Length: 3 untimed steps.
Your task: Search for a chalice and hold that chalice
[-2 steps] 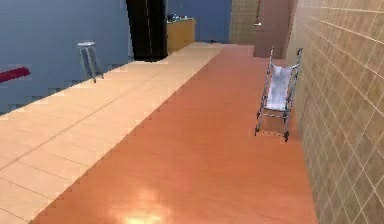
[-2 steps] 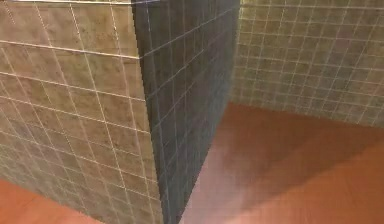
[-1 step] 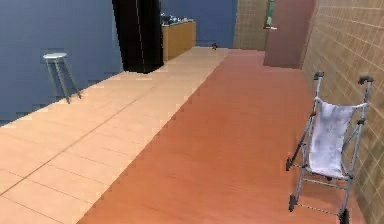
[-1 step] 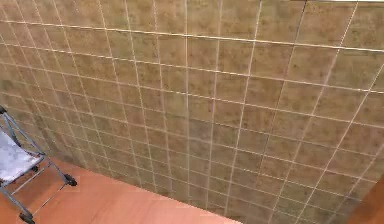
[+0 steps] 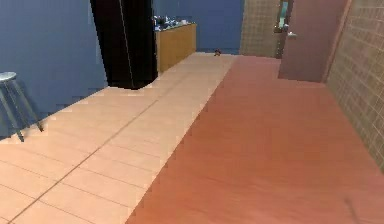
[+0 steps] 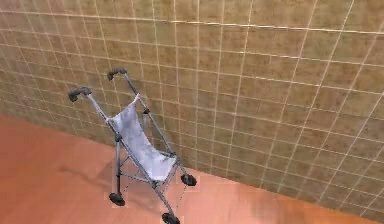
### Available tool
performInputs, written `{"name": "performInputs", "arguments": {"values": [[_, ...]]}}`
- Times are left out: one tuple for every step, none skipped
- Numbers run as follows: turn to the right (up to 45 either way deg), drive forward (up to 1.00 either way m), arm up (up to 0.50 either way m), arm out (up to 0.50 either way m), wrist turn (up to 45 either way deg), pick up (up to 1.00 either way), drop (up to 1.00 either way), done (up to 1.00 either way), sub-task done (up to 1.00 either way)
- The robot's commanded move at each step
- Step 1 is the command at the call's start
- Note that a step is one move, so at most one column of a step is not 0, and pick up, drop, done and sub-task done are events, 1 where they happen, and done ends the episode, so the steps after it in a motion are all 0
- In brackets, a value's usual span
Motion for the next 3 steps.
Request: {"name": "performInputs", "arguments": {"values": [[0.0, 1.0, 0.0, 0.0, 0.0, 0.0, 0.0, 0.0, 0.0], [0.0, 1.0, 0.0, 0.0, 0.0, 0.0, 0.0, 0.0, 0.0], [-3.0, 0.0, 0.0, 0.0, 0.0, 0.0, 0.0, 0.0, 0.0]]}}
